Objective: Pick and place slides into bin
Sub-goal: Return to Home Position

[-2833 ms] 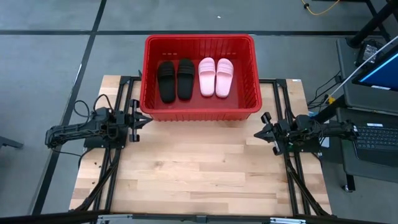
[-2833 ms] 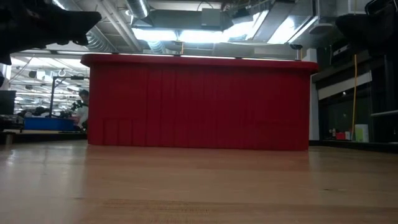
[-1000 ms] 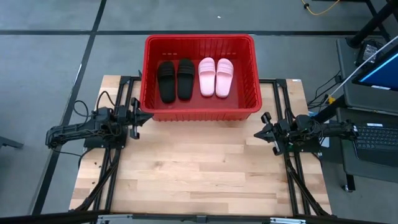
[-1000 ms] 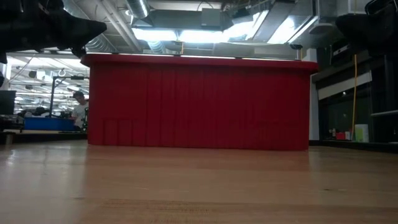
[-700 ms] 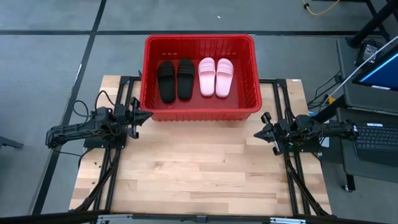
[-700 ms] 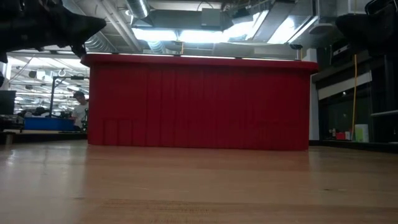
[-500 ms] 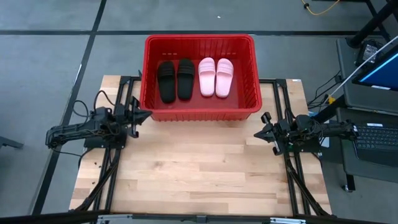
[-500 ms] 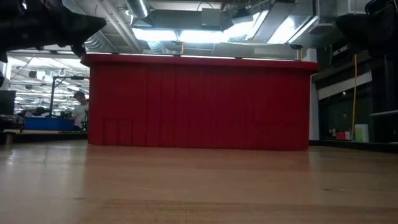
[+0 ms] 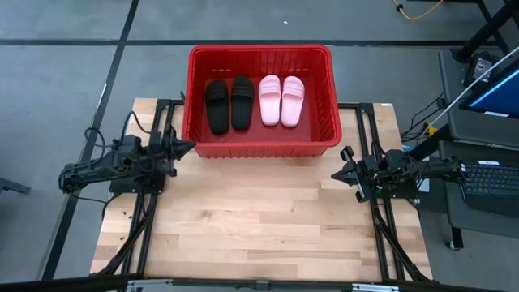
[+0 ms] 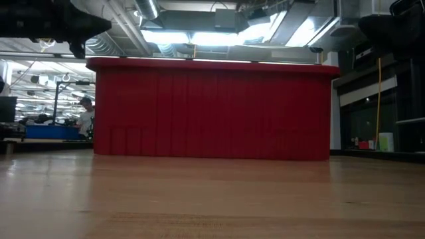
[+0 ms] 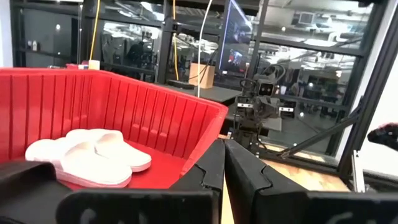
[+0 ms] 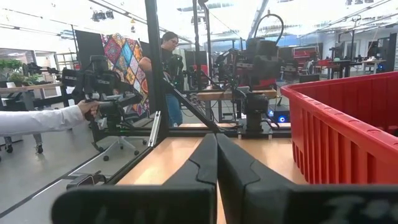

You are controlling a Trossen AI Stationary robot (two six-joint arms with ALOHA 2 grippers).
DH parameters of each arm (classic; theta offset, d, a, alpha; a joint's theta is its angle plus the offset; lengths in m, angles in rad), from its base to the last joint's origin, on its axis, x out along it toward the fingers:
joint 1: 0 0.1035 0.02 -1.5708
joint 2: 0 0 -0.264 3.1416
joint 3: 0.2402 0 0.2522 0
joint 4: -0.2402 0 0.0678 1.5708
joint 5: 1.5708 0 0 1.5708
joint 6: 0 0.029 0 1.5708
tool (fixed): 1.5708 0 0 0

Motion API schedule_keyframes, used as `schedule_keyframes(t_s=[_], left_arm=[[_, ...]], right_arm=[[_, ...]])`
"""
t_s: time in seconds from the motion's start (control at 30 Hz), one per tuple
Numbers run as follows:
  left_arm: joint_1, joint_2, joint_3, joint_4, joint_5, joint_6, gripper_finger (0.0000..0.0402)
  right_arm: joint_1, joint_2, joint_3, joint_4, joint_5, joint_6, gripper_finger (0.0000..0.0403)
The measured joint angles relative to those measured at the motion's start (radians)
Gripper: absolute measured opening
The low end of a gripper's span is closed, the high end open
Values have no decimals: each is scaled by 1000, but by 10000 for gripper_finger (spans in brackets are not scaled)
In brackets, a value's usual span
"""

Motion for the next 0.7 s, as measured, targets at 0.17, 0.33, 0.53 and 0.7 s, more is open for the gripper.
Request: schedule_keyframes(t_s=[0.17, 0.33, 0.53, 0.7], left_arm=[[0, 0, 0, -27, -2, 34, 6], [0, 0, -11, -15, 6, 46, 8], [0, 0, -95, 94, 13, 44, 5], [0, 0, -138, 130, -4, 17, 6]], right_arm=[[0, 0, 0, 0, 0, 0, 6], [0, 0, 0, 0, 0, 0, 6], [0, 0, 0, 0, 0, 0, 6], [0, 0, 0, 0, 0, 0, 6]])
